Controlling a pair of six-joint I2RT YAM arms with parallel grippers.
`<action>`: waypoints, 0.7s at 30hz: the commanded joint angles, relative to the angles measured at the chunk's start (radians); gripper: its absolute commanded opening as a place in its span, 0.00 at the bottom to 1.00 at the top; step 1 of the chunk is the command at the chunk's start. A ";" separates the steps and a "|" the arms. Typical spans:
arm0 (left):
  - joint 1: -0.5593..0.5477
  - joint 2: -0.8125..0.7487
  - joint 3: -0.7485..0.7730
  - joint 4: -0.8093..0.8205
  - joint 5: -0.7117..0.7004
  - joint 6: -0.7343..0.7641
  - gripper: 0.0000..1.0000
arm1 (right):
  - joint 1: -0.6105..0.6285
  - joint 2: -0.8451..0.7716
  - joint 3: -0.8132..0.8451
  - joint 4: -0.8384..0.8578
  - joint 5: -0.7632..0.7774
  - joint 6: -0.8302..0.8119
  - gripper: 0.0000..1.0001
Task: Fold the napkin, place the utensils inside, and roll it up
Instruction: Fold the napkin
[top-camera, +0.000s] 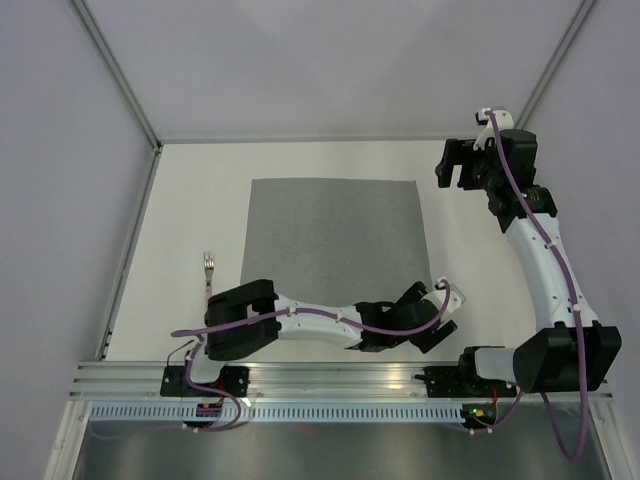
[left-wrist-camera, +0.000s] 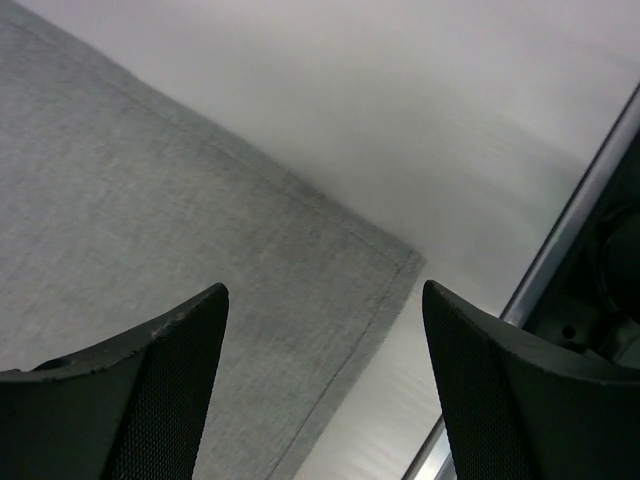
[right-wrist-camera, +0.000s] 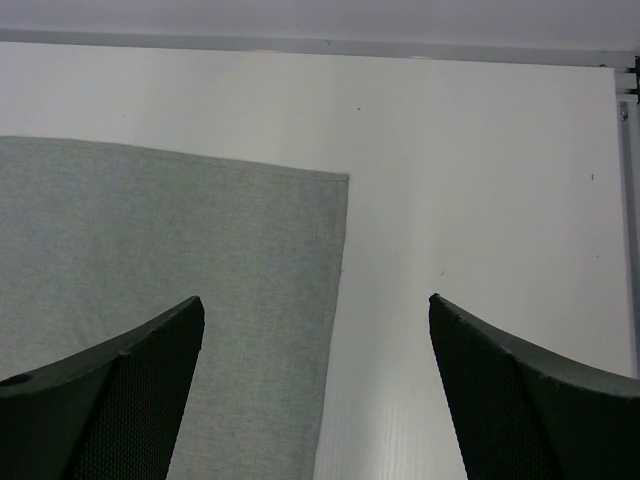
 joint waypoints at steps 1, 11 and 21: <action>-0.023 0.061 0.065 0.133 0.063 0.024 0.82 | 0.000 -0.001 -0.012 0.022 0.052 0.019 0.98; -0.046 0.181 0.091 0.210 0.074 0.039 0.68 | 0.000 -0.008 -0.040 0.034 0.071 0.010 0.98; -0.048 0.219 0.076 0.195 0.046 0.027 0.61 | -0.001 -0.007 -0.046 0.034 0.081 0.001 0.98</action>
